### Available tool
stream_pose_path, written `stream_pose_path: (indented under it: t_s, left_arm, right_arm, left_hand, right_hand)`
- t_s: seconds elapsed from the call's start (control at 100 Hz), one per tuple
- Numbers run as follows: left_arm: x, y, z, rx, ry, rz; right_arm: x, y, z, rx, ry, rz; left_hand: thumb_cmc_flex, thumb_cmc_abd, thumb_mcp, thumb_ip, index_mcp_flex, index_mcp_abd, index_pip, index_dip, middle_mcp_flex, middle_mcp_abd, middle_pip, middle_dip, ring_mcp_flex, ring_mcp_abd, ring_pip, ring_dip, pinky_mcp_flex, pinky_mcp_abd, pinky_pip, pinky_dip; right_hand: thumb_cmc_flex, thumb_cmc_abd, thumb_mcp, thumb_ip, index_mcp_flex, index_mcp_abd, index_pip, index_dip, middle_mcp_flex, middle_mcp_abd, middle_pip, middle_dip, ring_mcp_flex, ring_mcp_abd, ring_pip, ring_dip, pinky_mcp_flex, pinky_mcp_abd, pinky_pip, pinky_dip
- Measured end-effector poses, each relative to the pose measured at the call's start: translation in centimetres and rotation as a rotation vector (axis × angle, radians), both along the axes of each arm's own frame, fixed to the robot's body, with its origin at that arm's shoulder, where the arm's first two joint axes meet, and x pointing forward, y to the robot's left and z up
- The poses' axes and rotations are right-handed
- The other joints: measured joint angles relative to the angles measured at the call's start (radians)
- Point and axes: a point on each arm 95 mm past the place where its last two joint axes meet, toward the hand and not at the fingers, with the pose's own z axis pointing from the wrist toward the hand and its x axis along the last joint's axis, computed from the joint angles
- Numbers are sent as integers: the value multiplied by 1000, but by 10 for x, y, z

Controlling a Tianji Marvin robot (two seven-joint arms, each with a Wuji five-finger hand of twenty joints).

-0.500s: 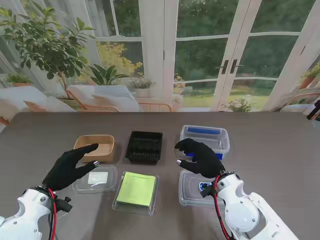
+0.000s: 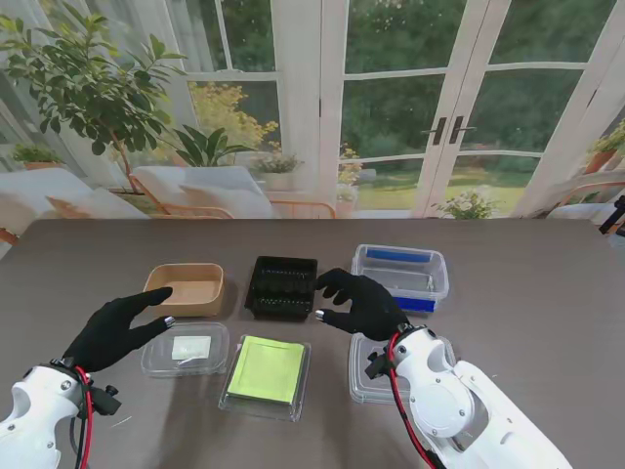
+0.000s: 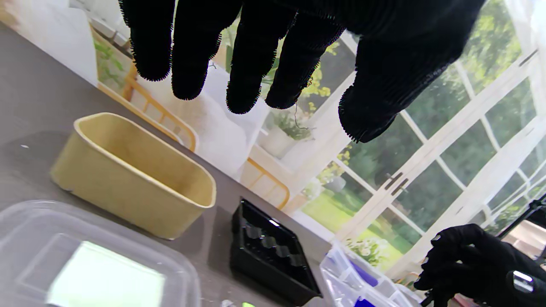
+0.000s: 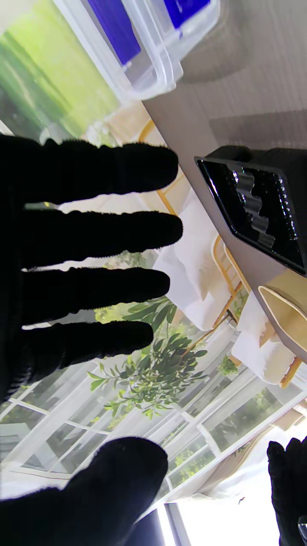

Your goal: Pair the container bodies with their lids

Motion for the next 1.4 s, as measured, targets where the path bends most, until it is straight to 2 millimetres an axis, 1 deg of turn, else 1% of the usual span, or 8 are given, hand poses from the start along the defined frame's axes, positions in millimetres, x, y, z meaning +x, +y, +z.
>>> stream_pose_path:
  t_s: [0.24,0.71,0.86,0.98,1.07,1.23,1.32,1.4]
  left_arm:
    - [12,24,-11,56,55,51]
    - [33,42,-26,124,74,70]
    - [38,48,-36,124,98,85]
    - [41,53,-43,135,126,96]
    - [43,57,-48,144,147,110]
    - [45,62,-55,159,179,134]
    - [46,65,-58,177,205,136]
    - [47,67,-60,189,231,136]
  right_arm:
    - [21,35,-4,-36,8,15]
    - [38,86,-26,-8,-37,45]
    - [37,99,-39,-13,-12,58]
    - [33,112,-44,-59,2,79]
    - [33,121,-47,-134,25,101]
    - [37,136,-47,-207,48,139]
    - [39,145,-47,-240,71,159]
    - [40,152,-48,-273,85,172]
  left_hand:
    - [0,0,0,0,38,4,2,-3,44,20,8,30,26,14,49,36,0,0,105,22]
    - [0,0,25,0,52,4,6,-4,54,18,7,30,26,14,61,36,0,0,143,20]
    - [0,0,43,0,63,4,25,-4,56,18,7,30,28,14,72,36,0,0,157,10]
    - [0,0,66,0,77,4,26,-2,103,19,41,62,71,14,137,62,2,0,247,10]
    - [0,0,89,0,100,4,27,-4,142,24,80,138,103,25,232,126,20,2,348,30]
    - [29,0,113,0,126,15,41,-4,199,36,192,310,130,51,416,255,39,23,496,88]
    - [89,1,129,-5,138,19,48,-4,206,36,304,460,165,61,557,359,64,33,606,136]
    - [153,3,127,-6,156,31,52,-5,243,36,395,667,191,63,672,433,90,39,687,183]
  right_hand:
    - [0,1,0,0,38,0,-23,-23,36,8,15,17,49,4,57,34,1,0,56,12]
    - [0,1,20,0,75,0,-25,-25,62,9,14,28,80,4,80,38,2,0,103,14]
    - [0,1,20,0,93,0,-24,-25,75,10,46,52,128,5,184,97,2,0,190,64]
    - [0,1,68,0,116,-2,-39,-25,134,11,148,133,254,3,405,190,3,0,362,145]
    - [1,1,110,0,127,-3,-48,-28,199,11,233,204,363,-12,552,241,4,0,475,190]
    - [13,13,138,9,127,-15,-78,-47,291,-2,300,299,467,-60,726,301,7,0,588,191]
    - [13,30,160,19,127,-15,-101,-55,353,-18,326,335,476,-92,839,353,7,0,631,191]
    - [13,50,161,28,127,-15,-124,-63,399,-37,352,363,476,-131,932,398,7,-14,665,185]
